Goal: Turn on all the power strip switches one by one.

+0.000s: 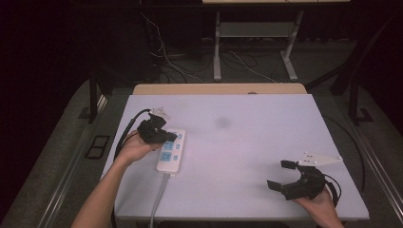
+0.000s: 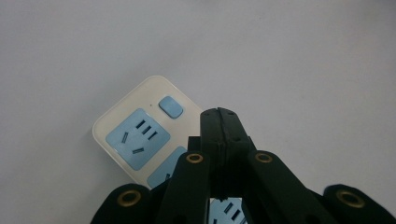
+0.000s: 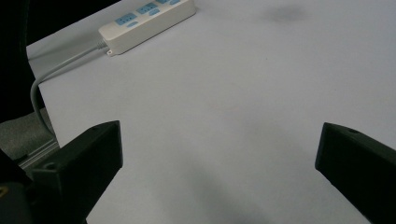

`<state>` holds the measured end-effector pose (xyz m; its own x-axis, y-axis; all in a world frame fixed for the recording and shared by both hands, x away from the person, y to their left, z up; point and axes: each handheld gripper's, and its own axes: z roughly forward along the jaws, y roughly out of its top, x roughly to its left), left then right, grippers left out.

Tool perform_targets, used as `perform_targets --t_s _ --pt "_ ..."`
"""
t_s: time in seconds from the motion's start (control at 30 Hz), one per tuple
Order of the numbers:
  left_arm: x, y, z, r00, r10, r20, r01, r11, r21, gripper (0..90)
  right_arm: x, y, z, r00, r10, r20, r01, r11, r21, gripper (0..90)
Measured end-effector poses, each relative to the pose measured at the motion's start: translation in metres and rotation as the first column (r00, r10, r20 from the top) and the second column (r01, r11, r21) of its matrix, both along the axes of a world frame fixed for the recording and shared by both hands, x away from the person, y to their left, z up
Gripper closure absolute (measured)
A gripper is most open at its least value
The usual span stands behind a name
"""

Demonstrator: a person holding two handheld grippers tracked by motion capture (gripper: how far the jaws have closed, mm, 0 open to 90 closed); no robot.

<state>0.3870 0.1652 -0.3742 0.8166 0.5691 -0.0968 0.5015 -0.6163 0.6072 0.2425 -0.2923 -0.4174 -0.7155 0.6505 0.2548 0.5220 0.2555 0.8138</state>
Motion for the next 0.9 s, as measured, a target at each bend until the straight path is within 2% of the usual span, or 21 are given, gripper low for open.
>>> perform_targets --t_s 0.9 --pt "0.009 -0.014 -0.022 0.9992 -0.019 -0.034 0.02 0.9987 0.047 89.3 0.0 0.001 0.0 1.0 0.008 -0.001 -0.008 0.9999 -0.007 0.5"
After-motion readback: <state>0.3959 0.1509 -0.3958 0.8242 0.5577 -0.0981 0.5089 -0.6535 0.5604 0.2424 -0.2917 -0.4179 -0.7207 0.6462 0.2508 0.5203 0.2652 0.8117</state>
